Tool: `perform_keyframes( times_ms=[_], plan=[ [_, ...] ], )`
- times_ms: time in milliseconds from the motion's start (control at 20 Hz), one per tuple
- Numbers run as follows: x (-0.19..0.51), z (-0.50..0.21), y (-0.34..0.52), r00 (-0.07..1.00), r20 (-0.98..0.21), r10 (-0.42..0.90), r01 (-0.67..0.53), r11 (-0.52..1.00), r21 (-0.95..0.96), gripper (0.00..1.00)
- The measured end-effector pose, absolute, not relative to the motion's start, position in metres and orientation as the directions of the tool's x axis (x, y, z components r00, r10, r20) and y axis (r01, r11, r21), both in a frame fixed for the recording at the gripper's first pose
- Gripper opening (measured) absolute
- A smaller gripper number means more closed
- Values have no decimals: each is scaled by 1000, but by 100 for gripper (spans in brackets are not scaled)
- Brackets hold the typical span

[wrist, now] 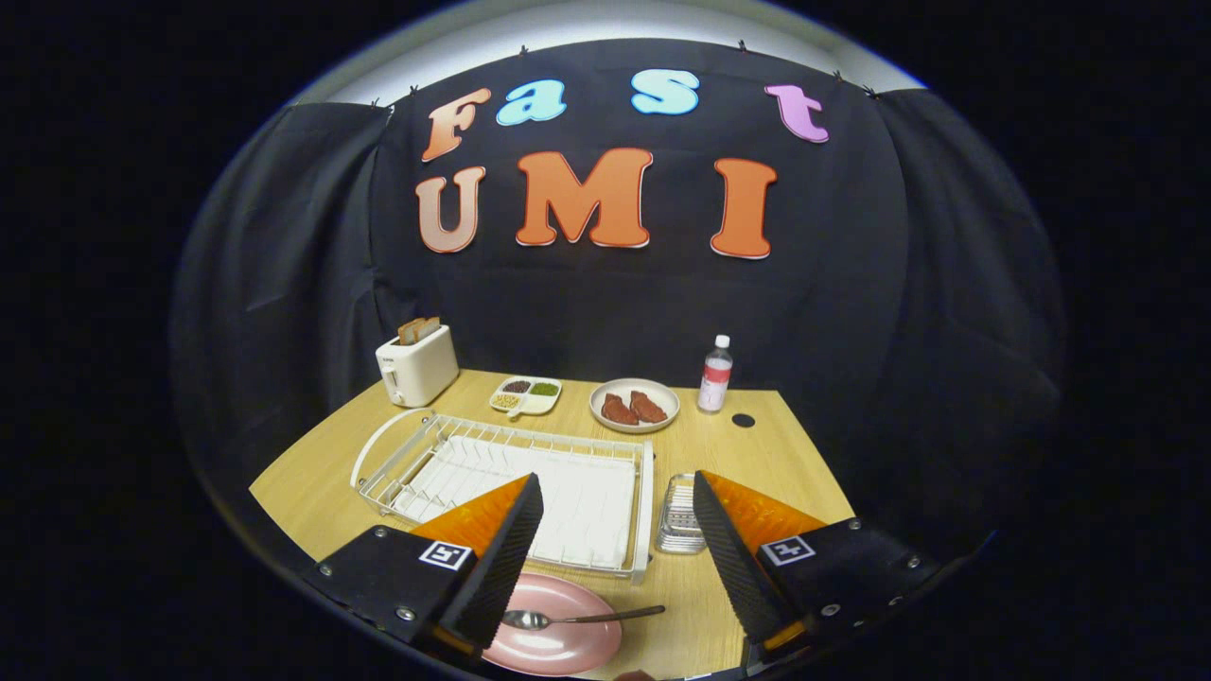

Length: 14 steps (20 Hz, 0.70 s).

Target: Take the plate from the dish rack, then take the spoon from the basket and place it into the plate.

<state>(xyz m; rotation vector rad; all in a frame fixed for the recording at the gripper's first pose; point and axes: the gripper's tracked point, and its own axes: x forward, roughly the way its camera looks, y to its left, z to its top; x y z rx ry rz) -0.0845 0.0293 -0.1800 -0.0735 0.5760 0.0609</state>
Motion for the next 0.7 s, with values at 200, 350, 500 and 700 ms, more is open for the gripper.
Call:
perform_keyframes(
  times_ms=[200,350,500,700],
  plan=[
    [-61,-124,28,896,-441,46,-84,994,-67,95],
    [-54,-97,34,925,-370,87,-124,989,-77,95],
    [-56,-85,32,935,-343,89,-125,989,-84,96],
    [-55,-72,29,946,-312,83,-116,989,-88,96]
  ],
)
